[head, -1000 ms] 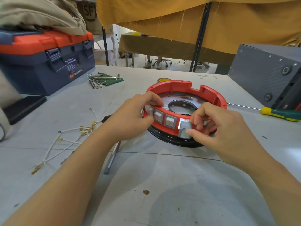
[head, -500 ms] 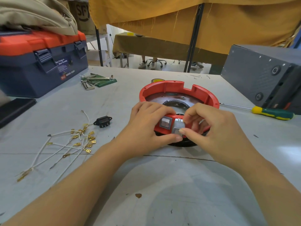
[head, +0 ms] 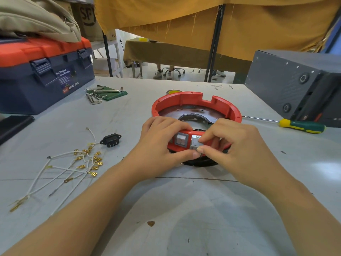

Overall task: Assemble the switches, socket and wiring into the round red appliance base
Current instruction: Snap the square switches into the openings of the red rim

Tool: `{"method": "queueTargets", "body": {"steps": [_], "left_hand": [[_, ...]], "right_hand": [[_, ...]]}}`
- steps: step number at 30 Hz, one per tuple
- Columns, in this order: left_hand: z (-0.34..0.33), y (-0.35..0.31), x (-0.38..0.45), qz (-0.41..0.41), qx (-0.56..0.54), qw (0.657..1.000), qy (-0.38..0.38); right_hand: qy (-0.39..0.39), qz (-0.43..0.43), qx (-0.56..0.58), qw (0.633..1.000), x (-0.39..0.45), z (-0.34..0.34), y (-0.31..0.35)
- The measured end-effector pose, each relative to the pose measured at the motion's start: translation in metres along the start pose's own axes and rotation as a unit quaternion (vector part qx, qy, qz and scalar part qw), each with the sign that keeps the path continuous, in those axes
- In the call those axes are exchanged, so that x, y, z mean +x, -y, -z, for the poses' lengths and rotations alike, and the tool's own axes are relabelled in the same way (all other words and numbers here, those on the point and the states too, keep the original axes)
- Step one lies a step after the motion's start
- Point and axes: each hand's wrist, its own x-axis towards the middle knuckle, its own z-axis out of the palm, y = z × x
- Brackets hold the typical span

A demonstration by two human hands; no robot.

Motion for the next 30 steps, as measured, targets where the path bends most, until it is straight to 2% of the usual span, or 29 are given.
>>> {"method": "queueTargets", "body": {"steps": [14, 21, 30], "left_hand": [[0.001, -0.001, -0.001, 0.007, -0.005, 1.0, 0.012], [0.0, 0.0, 0.0, 0.016, 0.001, 1.0, 0.001], [-0.001, -0.003, 0.001, 0.026, 0.002, 1.0, 0.012]], "right_hand": [[-0.001, -0.009, 0.029, 1.0, 0.001, -0.001, 0.0], [-0.011, -0.005, -0.015, 1.0, 0.002, -0.001, 0.0], [0.033, -0.046, -0.097, 0.994, 0.005, 0.002, -0.01]]}}
